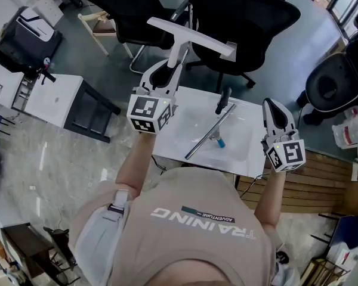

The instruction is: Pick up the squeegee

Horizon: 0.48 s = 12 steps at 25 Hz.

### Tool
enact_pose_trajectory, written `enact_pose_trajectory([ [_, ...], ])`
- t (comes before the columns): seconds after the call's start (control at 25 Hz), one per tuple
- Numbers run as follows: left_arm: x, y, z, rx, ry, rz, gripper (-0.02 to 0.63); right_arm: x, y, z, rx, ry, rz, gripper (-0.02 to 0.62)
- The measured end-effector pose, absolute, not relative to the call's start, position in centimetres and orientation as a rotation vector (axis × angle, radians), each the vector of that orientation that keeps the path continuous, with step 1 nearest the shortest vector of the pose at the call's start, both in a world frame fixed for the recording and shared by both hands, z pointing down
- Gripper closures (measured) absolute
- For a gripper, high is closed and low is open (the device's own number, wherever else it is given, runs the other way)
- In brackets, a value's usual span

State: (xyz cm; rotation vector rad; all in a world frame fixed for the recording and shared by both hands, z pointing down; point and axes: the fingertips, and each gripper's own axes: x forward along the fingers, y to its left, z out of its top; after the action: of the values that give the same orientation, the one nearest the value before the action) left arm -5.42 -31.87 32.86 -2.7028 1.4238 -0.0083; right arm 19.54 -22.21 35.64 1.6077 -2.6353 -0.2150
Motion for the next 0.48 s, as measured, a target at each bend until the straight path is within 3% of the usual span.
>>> enact_pose_trajectory([
  [0.48,-5.47,-32.26,33.39,-2.705,1.428,-0.014,0.508,19.51,-22.36,35.31,1.611,-2.636,-0.239,0.563],
])
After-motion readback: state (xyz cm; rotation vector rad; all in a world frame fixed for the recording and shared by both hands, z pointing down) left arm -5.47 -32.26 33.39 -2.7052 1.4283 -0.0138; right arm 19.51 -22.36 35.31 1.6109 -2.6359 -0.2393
